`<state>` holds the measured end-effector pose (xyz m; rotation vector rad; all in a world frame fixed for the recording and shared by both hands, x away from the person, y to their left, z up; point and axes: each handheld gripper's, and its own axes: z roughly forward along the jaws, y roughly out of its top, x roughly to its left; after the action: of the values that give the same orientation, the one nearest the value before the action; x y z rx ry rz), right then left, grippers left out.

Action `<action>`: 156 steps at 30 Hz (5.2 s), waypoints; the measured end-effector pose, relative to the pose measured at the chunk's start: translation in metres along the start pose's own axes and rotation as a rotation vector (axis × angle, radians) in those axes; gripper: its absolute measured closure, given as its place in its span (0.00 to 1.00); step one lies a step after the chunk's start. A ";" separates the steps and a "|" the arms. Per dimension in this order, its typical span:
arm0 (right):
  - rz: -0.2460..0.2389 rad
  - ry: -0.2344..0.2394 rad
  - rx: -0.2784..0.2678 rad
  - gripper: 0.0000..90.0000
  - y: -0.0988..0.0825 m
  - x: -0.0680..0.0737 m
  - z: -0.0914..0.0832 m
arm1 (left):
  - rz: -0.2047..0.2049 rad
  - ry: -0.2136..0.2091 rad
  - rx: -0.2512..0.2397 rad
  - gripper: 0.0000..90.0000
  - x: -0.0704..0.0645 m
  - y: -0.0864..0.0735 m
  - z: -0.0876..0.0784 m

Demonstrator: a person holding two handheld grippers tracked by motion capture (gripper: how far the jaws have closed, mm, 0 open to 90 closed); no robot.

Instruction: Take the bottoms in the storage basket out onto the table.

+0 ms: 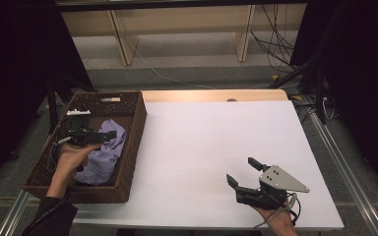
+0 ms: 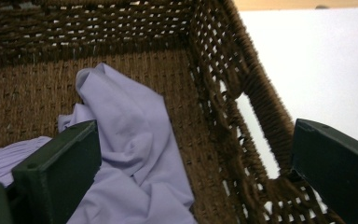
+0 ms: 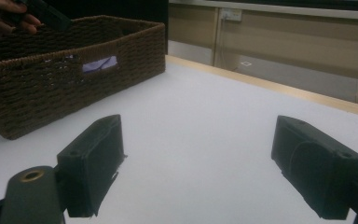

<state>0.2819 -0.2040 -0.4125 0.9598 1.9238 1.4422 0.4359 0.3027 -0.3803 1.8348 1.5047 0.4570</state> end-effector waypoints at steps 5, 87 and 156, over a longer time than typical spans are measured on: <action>-0.001 -0.001 0.000 0.20 0.000 -0.001 -0.001 | -0.010 0.010 0.021 0.02 0.006 -0.001 0.003; -0.023 0.012 0.028 0.20 -0.003 0.003 0.003 | 0.075 0.102 0.498 0.22 0.031 -0.030 0.074; -0.021 0.011 0.037 0.21 -0.003 0.001 0.003 | -0.161 -0.217 -0.164 0.89 0.030 0.008 -0.005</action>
<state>0.2831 -0.2015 -0.4159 0.9471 1.9696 1.4076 0.4458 0.3326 -0.3764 1.5689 1.4100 0.2851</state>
